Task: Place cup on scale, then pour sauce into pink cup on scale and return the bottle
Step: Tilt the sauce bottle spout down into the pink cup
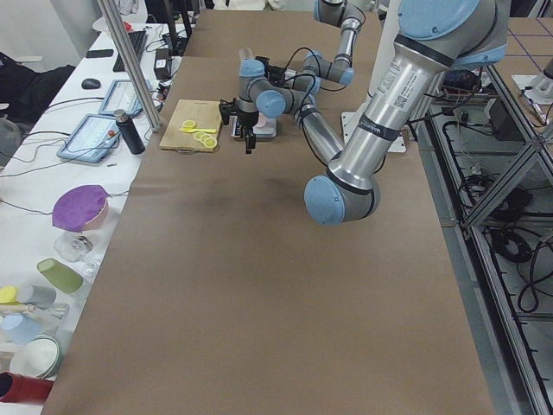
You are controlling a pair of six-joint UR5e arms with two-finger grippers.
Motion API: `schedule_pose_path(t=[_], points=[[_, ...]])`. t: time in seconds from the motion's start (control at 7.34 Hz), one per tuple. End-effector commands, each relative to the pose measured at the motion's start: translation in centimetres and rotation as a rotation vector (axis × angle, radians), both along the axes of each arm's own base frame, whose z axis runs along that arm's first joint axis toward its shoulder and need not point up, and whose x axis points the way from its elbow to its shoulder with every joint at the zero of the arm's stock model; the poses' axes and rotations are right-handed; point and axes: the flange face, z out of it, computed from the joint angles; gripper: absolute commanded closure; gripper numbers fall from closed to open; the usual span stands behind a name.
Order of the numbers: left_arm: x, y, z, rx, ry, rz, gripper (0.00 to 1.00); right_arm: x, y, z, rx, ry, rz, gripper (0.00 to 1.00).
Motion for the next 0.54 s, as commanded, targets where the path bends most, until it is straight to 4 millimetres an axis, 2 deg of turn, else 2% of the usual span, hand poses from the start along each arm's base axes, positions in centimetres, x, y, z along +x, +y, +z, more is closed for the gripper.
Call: schedule_pose_path(t=[0.0, 0.27, 0.41], points=[[0.0, 0.0, 0.0, 0.001, 0.000, 0.001, 0.02, 0.3, -0.1, 0.6, -0.033, -0.133, -0.037, 1.00], [-0.1, 0.0, 0.0, 0.001, 0.000, 0.000, 0.02, 0.8, -0.2, 0.1, -0.058, -0.283, -0.083, 1.00], [-0.1, 0.0, 0.0, 0.001, 0.000, 0.000, 0.02, 1.5, -1.1, -0.6, -0.091, -0.398, -0.116, 1.00]])
